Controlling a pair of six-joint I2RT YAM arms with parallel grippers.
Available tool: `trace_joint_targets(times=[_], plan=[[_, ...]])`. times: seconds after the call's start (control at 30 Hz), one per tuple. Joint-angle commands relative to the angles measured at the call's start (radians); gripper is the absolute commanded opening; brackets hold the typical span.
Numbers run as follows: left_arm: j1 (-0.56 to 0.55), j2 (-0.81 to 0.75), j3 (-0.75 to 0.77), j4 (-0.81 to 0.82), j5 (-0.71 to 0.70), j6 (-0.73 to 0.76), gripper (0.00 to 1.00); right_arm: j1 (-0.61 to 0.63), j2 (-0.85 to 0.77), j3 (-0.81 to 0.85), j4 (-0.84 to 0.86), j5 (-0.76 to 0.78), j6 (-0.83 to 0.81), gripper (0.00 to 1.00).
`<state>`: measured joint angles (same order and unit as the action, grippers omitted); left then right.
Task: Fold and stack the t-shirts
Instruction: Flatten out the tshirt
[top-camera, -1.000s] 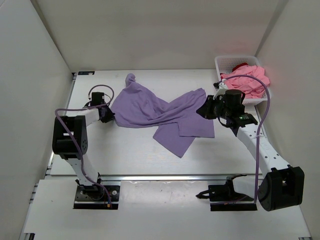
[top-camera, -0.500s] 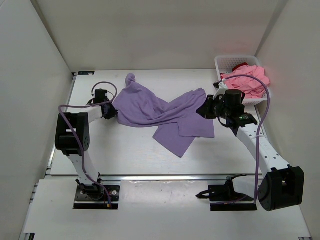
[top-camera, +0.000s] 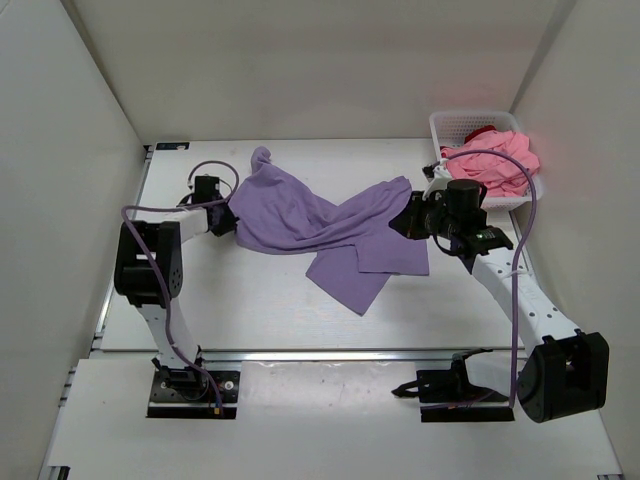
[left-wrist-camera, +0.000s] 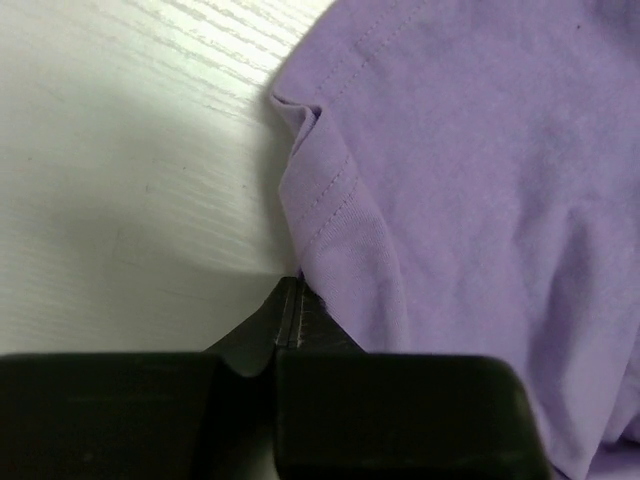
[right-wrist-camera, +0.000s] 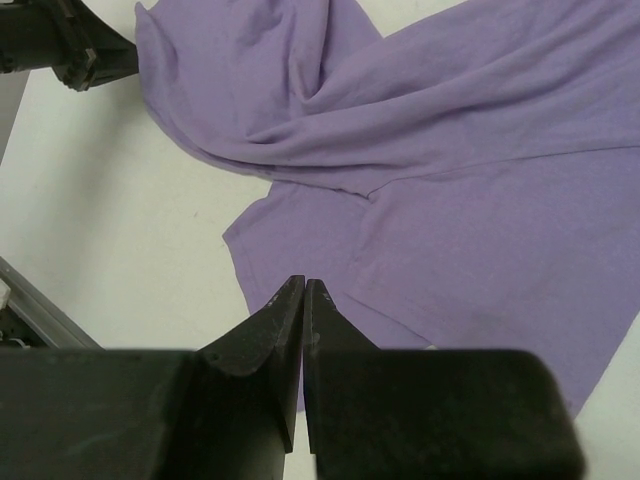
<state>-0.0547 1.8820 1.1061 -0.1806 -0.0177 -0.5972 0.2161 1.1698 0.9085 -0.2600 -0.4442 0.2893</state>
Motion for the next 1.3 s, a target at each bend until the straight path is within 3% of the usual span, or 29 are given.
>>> trace_joint_targets(times=[0.0,0.17,0.37,0.43,0.5,0.53,0.57,0.67,0.87,1.0,1.07,1.13,1.17,1.27], plan=[[0.003,0.011,0.029,-0.042,0.004,0.011,0.0,0.012,-0.021,0.007,0.047,-0.013,0.016,0.03],[0.027,-0.122,-0.037,-0.091,0.013,0.031,0.0,0.068,-0.018,0.02,-0.017,0.038,0.016,0.02],[0.035,-0.467,-0.255,-0.212,-0.093,0.063,0.0,0.071,-0.067,-0.118,0.071,0.021,0.112,0.04],[0.033,-0.585,-0.311,-0.255,-0.146,0.063,0.11,0.072,-0.056,-0.141,0.067,0.004,0.125,0.02],[0.048,-0.644,-0.342,-0.263,-0.18,0.062,0.56,0.08,-0.061,-0.177,0.059,0.042,0.139,0.04],[0.053,-0.664,-0.35,-0.267,-0.192,0.065,0.63,0.071,-0.068,-0.186,0.059,0.053,0.14,0.05],[0.052,-0.679,-0.353,-0.258,-0.208,0.068,0.63,0.062,-0.076,-0.206,0.051,0.058,0.149,0.05],[0.053,-0.664,-0.387,-0.218,-0.209,0.07,0.5,0.023,-0.116,-0.246,0.03,0.116,0.162,0.07],[0.105,-0.587,-0.501,-0.136,-0.099,-0.015,0.54,-0.095,-0.174,-0.327,0.001,0.205,0.211,0.26],[0.118,-0.595,-0.571,-0.06,-0.054,-0.078,0.67,-0.127,-0.197,-0.421,0.025,0.239,0.24,0.33],[0.116,-0.583,-0.583,-0.053,-0.048,-0.11,0.81,-0.147,-0.202,-0.462,0.057,0.204,0.264,0.34],[0.11,-0.587,-0.612,-0.001,-0.045,-0.134,0.88,-0.144,-0.2,-0.494,0.093,0.179,0.286,0.33],[0.119,-0.59,-0.617,0.028,-0.038,-0.145,0.98,-0.144,-0.205,-0.499,0.108,0.179,0.286,0.34],[0.098,-0.584,-0.629,0.055,-0.042,-0.177,0.99,-0.165,-0.205,-0.526,0.133,0.2,0.293,0.34]])
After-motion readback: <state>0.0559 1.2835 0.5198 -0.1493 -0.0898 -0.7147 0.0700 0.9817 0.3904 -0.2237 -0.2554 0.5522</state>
